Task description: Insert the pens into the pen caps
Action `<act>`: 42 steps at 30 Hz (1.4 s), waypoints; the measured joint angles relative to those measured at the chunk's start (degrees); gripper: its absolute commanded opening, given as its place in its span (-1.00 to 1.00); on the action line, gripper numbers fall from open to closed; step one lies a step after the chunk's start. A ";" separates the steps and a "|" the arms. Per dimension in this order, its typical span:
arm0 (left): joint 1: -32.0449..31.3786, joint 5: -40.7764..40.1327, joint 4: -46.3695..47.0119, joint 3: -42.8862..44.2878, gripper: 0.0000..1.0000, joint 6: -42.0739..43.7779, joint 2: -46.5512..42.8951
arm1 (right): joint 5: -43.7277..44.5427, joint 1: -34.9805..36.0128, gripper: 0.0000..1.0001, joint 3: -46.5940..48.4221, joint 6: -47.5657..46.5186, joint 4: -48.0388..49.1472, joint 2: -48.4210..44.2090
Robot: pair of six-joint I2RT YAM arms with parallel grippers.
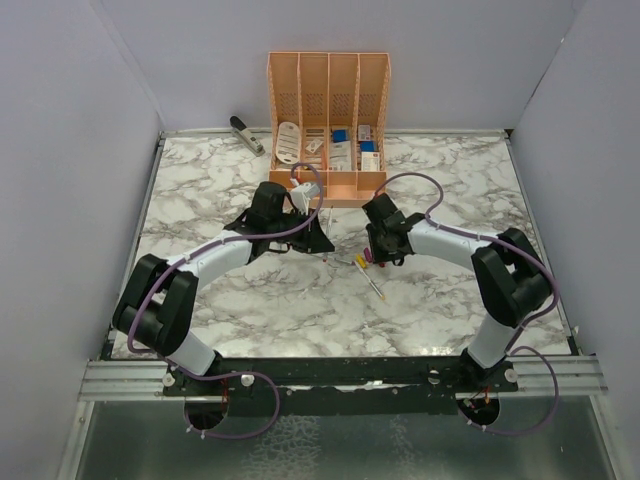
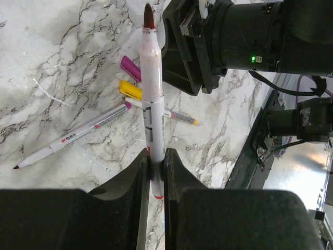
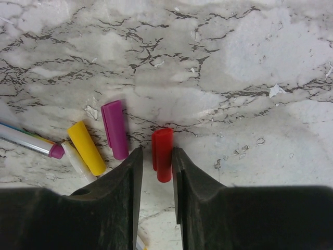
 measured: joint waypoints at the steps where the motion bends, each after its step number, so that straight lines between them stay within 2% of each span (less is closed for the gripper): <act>1: 0.00 0.00 -0.11 0.09 -1.00 0.15 0.00 | -0.26 -0.22 -0.53 -0.13 0.20 0.17 -0.04; 7: 0.00 0.00 -1.16 0.72 -1.00 1.31 0.00 | -1.09 -0.96 -0.96 -1.20 1.42 1.27 -0.66; 19: 0.00 -0.02 -1.62 0.46 -1.00 1.88 -0.02 | 0.81 -1.68 -0.98 0.90 2.08 -1.40 -1.05; 24: 0.00 -0.02 -1.22 0.11 -1.00 2.03 -0.92 | 2.60 -1.84 -0.98 3.78 1.86 -0.87 -5.68; 28: -0.20 0.35 0.46 -0.76 -1.00 2.23 -2.75 | 2.38 -1.84 -0.98 4.28 1.90 4.52 -14.23; 34: -2.86 3.04 5.64 -2.43 -1.00 2.29 -6.10 | -3.02 -1.84 -0.98 0.44 1.90 20.85 -26.73; 42: -8.09 5.42 11.76 -2.62 -1.00 2.21 -7.54 | -11.58 -1.84 -0.98 -5.33 2.03 35.32 -31.47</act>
